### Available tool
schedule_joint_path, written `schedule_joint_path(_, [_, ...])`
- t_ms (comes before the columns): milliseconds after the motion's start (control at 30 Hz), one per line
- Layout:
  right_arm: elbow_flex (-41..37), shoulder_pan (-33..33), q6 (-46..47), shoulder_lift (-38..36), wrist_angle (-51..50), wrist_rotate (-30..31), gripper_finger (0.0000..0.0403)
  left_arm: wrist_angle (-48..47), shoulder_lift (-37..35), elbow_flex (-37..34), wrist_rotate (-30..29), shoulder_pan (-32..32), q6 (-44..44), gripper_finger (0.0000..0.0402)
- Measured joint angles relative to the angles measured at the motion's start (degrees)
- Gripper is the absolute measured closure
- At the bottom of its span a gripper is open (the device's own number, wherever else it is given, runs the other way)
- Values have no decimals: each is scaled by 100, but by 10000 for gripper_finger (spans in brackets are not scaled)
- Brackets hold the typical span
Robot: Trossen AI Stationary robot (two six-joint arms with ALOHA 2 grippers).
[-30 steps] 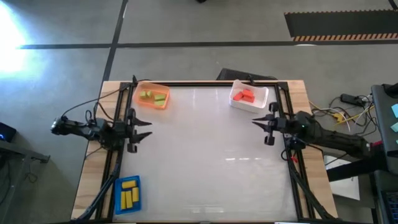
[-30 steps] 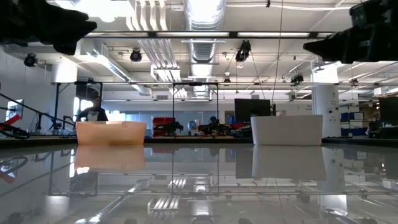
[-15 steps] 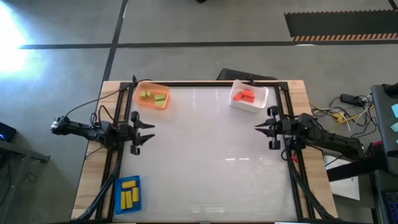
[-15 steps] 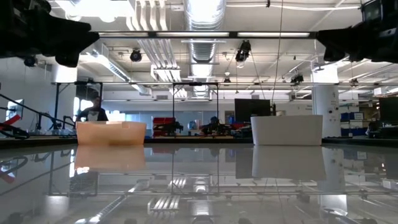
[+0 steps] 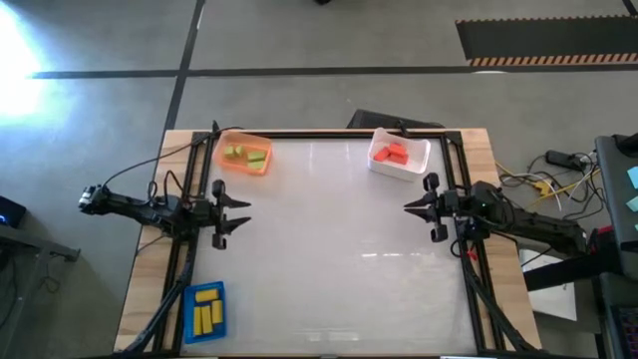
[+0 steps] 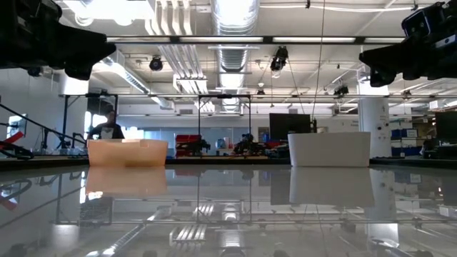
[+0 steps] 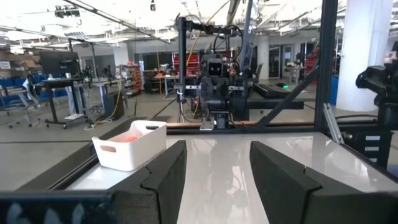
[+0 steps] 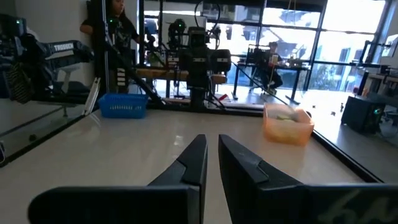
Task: Sort & place blocks by color
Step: Return to Home Position
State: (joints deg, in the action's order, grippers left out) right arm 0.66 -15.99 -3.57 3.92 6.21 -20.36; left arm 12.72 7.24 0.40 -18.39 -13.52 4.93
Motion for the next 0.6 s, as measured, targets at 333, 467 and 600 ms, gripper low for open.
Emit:
schedule_joint_path(333, [-4,0,-1,0,2,0,371,18,238,-7,-2,0,-2,240])
schedule_joint_path(467, [-4,0,-1,0,1,2,371,10,321,-9,-2,0,-2,240])
schedule_joint_path(600, [-4,0,-1,0,1,2,371,12,404,-11,-2,0,-2,240])
